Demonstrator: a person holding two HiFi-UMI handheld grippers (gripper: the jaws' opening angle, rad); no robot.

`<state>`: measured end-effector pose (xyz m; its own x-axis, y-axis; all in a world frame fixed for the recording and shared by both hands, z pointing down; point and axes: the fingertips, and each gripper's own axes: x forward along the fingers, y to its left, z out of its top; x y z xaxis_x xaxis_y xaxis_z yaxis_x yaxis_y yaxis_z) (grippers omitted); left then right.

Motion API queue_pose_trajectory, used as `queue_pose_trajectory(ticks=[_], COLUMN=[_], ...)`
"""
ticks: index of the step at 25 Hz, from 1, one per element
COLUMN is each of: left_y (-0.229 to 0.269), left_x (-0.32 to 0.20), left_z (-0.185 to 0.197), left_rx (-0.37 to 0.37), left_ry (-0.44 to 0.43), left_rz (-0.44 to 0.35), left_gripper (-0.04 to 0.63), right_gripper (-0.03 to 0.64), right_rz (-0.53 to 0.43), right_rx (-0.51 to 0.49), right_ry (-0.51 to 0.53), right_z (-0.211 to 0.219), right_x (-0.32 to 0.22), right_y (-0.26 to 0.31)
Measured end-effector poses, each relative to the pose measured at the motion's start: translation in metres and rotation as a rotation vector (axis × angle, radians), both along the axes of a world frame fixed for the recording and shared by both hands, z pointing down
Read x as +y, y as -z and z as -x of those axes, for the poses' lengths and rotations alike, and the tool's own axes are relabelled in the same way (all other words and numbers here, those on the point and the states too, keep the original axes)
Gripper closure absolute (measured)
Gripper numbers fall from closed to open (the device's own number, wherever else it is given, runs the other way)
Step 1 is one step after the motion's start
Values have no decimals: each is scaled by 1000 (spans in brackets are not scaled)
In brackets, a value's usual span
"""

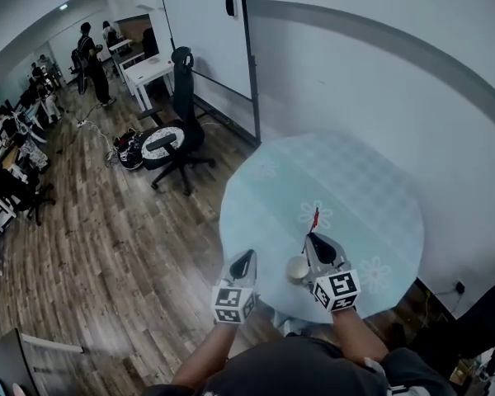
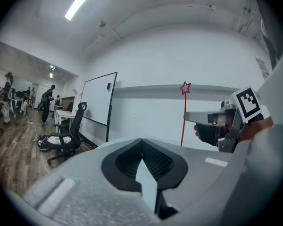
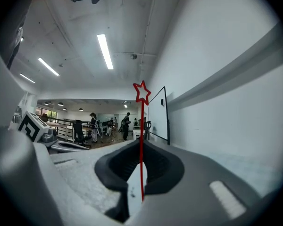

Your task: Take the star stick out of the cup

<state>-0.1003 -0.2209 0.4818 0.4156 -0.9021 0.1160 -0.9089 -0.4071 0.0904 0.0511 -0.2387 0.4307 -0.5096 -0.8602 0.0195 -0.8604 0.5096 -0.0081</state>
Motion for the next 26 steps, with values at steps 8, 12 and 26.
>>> queue_pose_trajectory(ticks=[8, 12, 26], left_y=[0, -1, -13], left_x=[15, 18, 24], left_z=[-8, -8, -9], left_rx=[5, 13, 15], left_ry=[-4, -2, -6], left_rz=[-8, 0, 19], left_gripper=[591, 591, 591], right_gripper=[597, 597, 597], right_rz=[-22, -21, -4], right_rx=[-4, -12, -33], right_ry=[-17, -22, -27], right_z=[-8, -8, -12], right_x=[15, 15, 23], right_y=[4, 2, -9])
